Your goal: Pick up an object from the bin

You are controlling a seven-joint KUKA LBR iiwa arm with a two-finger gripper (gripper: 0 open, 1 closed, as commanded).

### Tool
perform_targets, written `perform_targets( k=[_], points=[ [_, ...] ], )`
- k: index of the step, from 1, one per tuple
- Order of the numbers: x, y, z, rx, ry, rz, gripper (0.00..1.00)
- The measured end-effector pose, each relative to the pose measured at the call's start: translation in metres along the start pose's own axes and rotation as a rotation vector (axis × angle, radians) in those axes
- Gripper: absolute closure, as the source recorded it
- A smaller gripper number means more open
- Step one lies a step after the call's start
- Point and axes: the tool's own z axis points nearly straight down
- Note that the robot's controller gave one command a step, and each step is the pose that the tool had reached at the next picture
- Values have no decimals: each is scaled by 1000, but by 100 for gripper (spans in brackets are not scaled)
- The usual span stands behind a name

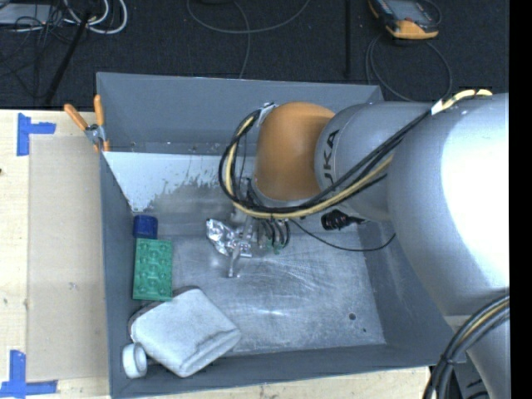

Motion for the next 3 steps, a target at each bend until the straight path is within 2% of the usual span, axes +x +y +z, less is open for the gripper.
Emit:
perform_targets(
  k=[1, 2, 3],
  points=[
    [-3, 0, -3, -3, -10, 1, 100],
    [-4, 0, -14, -1, -3, 2, 100],
    [-5, 1, -97, -3, -9, 2, 100]
  ],
)
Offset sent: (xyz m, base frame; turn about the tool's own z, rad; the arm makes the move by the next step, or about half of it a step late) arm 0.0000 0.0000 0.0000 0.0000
